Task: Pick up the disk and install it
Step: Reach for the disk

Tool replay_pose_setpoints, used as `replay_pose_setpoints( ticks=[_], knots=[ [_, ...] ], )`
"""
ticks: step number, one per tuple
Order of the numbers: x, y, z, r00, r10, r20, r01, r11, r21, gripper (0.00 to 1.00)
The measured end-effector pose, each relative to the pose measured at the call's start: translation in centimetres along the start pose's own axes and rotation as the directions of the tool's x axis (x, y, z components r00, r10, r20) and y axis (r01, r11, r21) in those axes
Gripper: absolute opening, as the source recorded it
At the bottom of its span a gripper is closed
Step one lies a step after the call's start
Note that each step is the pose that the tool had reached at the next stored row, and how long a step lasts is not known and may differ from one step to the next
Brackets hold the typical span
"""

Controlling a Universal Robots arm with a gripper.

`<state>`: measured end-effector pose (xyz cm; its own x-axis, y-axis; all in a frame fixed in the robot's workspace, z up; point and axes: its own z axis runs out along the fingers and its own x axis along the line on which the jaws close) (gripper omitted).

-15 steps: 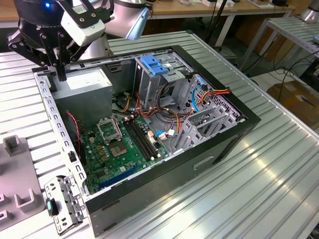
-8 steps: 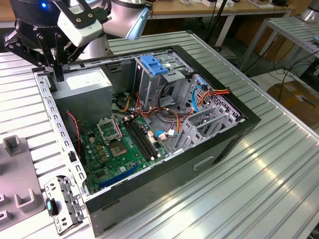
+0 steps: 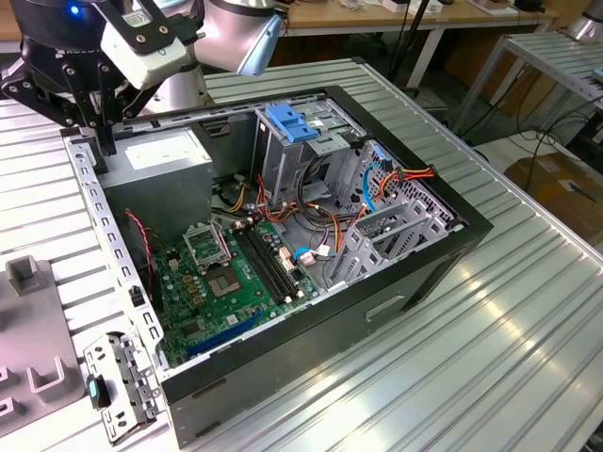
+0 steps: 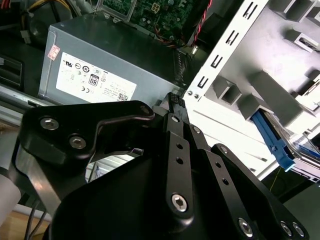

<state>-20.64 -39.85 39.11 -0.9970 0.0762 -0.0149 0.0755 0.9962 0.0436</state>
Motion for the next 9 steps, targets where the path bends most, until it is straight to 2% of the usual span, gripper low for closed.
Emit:
replay_pose_setpoints(
  ticks=[9],
  knots=[
    [0.43,-0.03,0.00,1.0000,0.000,-0.0001,0.000,1.0000,0.0000,0.11]
  ],
)
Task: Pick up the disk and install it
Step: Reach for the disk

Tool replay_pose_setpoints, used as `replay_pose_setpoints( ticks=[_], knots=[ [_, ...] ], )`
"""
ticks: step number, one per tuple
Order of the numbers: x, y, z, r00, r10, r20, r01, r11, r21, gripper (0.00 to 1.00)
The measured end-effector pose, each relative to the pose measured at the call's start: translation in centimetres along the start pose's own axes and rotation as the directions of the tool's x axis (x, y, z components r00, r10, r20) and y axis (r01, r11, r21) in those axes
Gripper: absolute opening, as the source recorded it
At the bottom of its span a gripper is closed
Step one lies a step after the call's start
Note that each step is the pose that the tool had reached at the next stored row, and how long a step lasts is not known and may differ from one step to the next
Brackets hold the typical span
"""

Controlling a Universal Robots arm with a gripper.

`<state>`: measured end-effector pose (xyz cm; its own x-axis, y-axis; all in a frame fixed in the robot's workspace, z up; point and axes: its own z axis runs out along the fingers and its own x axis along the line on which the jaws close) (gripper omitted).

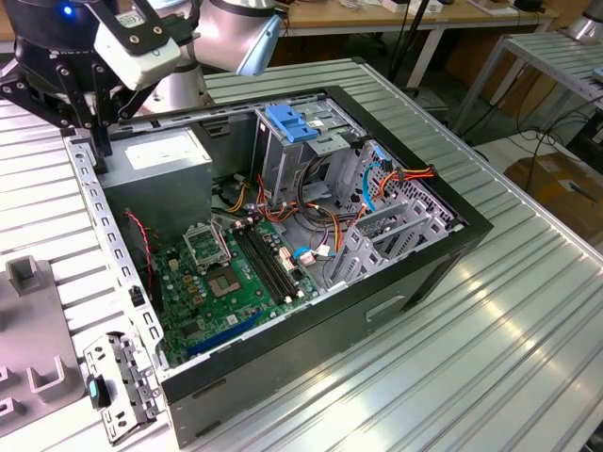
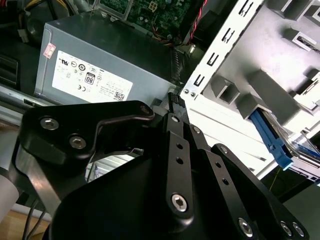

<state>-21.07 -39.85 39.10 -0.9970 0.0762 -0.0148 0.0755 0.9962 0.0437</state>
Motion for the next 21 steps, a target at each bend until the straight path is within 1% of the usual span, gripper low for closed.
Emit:
replay_pose_setpoints(
  ticks=[4,7,10,14,16,18,21],
  knots=[
    [0.24,-0.02,0.00,1.0000,0.000,-0.0001,0.000,1.0000,0.0001,0.11],
    [0.64,-0.05,-0.01,1.0000,0.000,0.0000,0.000,1.0000,0.0001,0.11],
    [1.25,-0.04,-0.01,1.0000,0.000,0.0000,0.000,1.0000,0.0000,0.11],
    [2.06,0.27,-0.01,1.0000,0.000,0.0000,0.000,1.0000,0.0001,0.11],
    [2.58,0.37,-0.01,1.0000,0.000,0.0000,0.000,1.0000,0.0001,0.11],
    [3.12,0.38,-0.02,1.0000,0.000,0.0000,0.000,1.0000,0.0001,0.11],
    [3.65,0.37,0.00,1.0000,0.000,0.0000,0.000,1.0000,0.0000,0.11]
  ],
)
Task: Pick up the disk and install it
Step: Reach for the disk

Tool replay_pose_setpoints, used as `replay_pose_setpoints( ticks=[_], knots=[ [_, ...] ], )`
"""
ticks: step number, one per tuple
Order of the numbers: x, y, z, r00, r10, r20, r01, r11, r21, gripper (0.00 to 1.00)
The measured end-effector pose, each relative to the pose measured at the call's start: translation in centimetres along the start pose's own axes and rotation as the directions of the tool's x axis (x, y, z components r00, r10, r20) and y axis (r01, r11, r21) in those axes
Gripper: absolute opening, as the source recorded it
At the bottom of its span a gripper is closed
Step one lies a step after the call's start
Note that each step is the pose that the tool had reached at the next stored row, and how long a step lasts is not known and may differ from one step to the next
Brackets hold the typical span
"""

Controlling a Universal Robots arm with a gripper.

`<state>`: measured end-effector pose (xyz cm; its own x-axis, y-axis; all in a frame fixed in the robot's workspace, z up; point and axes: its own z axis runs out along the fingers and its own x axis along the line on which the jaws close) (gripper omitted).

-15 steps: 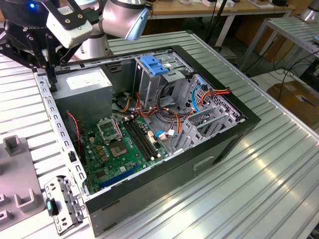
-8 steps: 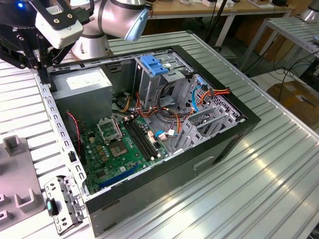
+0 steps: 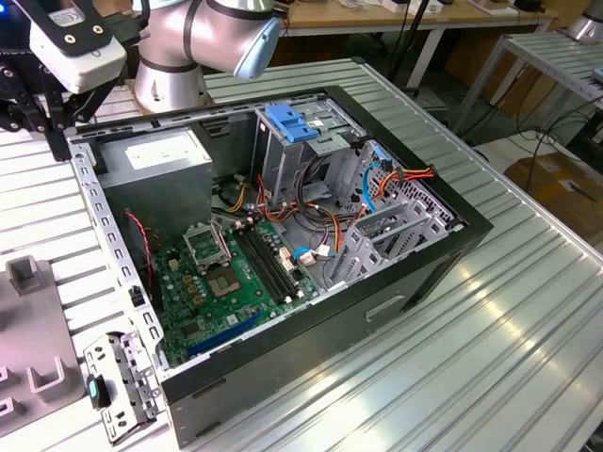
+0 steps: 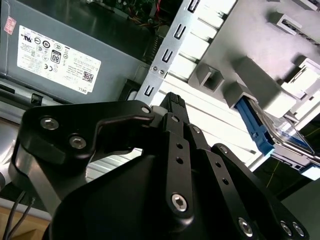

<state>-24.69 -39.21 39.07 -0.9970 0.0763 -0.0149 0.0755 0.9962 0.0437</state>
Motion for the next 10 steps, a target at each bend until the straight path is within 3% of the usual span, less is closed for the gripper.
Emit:
replay_pose_setpoints(
  ticks=[10],
  knots=[
    [0.75,-0.05,0.00,1.0000,0.000,-0.0001,0.000,1.0000,0.0001,0.11]
  ],
)
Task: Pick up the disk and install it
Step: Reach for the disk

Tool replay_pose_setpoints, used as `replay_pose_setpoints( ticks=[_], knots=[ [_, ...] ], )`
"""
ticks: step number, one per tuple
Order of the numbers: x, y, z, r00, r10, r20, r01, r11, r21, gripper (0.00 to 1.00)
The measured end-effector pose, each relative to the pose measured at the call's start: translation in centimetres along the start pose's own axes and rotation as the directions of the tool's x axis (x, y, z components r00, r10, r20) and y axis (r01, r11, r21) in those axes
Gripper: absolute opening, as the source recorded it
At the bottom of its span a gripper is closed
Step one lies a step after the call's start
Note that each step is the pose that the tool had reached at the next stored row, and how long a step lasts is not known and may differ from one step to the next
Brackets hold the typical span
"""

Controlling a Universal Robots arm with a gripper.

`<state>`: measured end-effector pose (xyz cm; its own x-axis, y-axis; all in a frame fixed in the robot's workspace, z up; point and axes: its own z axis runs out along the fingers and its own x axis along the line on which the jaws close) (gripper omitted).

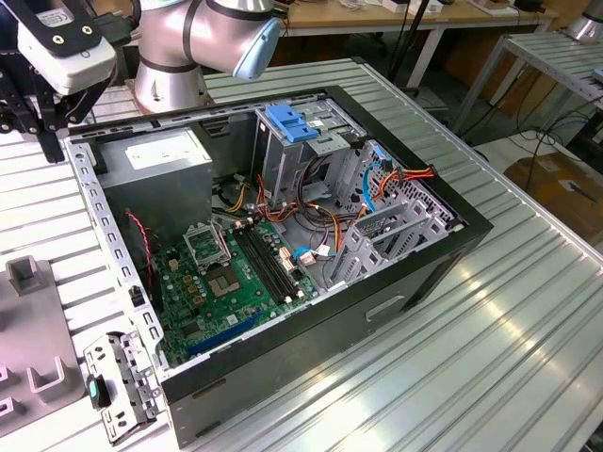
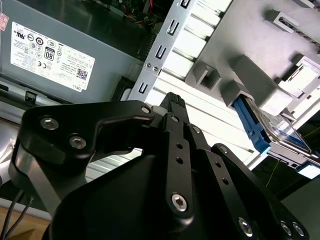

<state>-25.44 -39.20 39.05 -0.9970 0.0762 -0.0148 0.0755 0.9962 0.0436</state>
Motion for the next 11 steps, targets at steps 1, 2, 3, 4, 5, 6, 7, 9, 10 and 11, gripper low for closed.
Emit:
replay_pose_setpoints(
  ticks=[1,2,3,4,5,6,7,9,10,11],
  knots=[
    [0.11,-0.01,0.00,1.0000,0.000,0.0000,0.000,1.0000,0.0000,0.11],
    [0.22,-0.01,0.00,1.0000,0.000,0.0000,0.000,1.0000,0.0000,0.11],
    [0.29,0.00,0.00,1.0000,0.000,0.0000,0.000,1.0000,0.0000,0.11],
    [0.41,0.00,0.00,1.0000,0.000,0.0000,0.000,1.0000,0.0000,0.11],
    [0.48,0.01,0.01,1.0000,0.000,0.0000,0.000,1.0000,0.0000,0.11],
    [0.54,0.01,0.01,1.0000,0.000,0.0000,0.000,1.0000,0.0000,0.11],
    [0.61,0.00,0.01,1.0000,0.000,0.0001,0.000,1.0000,-0.0001,0.11],
    [0.73,0.00,0.01,1.0000,0.000,0.0000,0.000,1.0000,0.0000,0.11],
    [0.80,0.00,0.02,1.0000,0.000,0.0001,0.000,1.0000,0.0000,0.11],
    [0.84,0.01,0.02,1.0000,0.000,0.0000,0.000,1.0000,-0.0001,0.11]
  ],
)
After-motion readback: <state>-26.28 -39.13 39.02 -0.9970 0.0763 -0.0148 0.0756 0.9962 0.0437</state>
